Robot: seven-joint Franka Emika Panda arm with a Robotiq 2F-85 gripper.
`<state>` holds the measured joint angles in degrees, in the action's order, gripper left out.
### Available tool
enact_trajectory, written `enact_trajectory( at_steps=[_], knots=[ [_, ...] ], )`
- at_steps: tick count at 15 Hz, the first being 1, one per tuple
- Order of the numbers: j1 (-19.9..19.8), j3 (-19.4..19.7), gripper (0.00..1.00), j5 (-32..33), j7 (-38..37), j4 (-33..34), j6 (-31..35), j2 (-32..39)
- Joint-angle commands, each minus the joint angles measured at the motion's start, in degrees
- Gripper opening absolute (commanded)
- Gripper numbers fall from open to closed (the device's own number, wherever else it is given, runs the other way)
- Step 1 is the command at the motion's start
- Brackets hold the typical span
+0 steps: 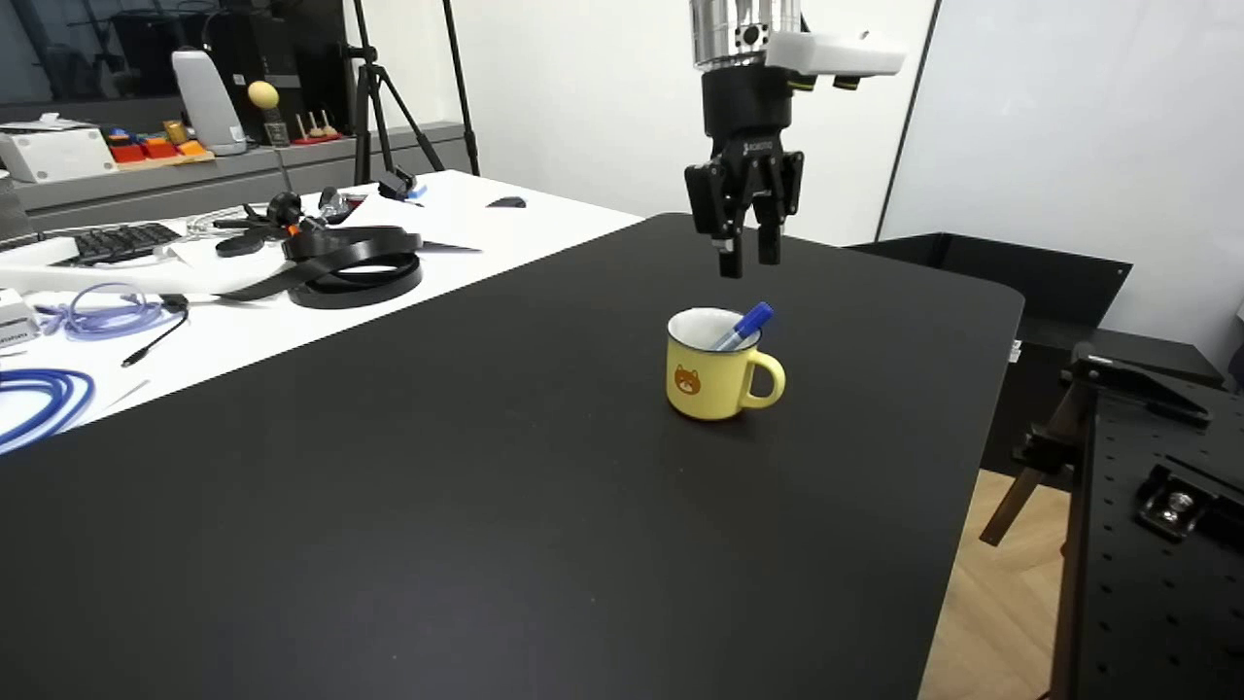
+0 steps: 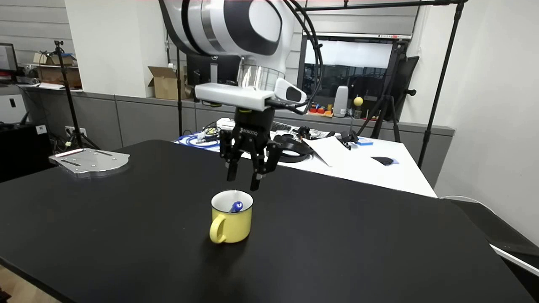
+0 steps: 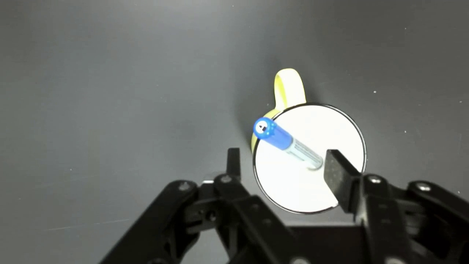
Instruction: Remove the marker from the mug cup and place it on the table
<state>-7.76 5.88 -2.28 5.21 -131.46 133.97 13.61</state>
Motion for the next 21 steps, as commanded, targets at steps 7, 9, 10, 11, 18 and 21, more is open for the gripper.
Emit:
enact_trajectory(
  at_steps=[7, 9, 10, 11, 18, 21],
  knots=[
    [-0.5, -0.7, 0.75, -0.3, 2.9, 1.8, -2.4, 4.1],
    [-0.7, -0.8, 0.64, -0.7, 3.8, 1.9, -2.9, 4.7],
    [-0.8, -0.8, 0.57, -0.9, 4.0, 1.9, -3.0, 5.0],
    [-0.9, -0.8, 0.49, -1.0, 4.3, 2.0, -3.2, 5.3],
    [-0.8, -0.8, 0.02, -0.7, 5.1, 1.8, -4.1, 5.2],
    [-0.7, -0.8, 0.04, -0.5, 5.2, 1.7, -4.3, 4.8]
  ],
)
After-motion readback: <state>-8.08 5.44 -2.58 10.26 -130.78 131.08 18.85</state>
